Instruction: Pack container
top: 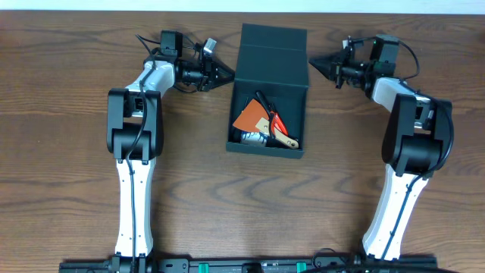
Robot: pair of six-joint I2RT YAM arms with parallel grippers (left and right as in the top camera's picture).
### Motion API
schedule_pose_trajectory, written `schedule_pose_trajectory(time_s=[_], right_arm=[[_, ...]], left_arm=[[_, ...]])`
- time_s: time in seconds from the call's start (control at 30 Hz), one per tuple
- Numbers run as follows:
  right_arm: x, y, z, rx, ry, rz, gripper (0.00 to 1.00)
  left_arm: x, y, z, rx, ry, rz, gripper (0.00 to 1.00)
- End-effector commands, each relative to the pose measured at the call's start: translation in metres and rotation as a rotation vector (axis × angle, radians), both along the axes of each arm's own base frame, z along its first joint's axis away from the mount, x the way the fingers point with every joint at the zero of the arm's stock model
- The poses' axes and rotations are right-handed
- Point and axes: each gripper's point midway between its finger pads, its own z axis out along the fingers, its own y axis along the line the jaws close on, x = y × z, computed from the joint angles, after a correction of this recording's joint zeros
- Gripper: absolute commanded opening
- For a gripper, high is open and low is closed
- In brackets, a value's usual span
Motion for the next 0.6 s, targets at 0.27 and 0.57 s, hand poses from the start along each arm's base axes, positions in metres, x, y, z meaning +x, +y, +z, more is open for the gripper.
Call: schedule_pose_trajectory(time_s=[0.27,0.57], right_arm=[[-0.012,-0.022,-0.024,0.017,0.181,-0.061,0.01],[-0.02,-0.014,-0.036,-0.025,0.222,-0.051,0.01]], left_arm=[[-0.002,0.0,-0.017,0.015,0.034,0.005,0.06],[-0.001,0.001,-0.019,0.026,0.04,0.013,0.05]])
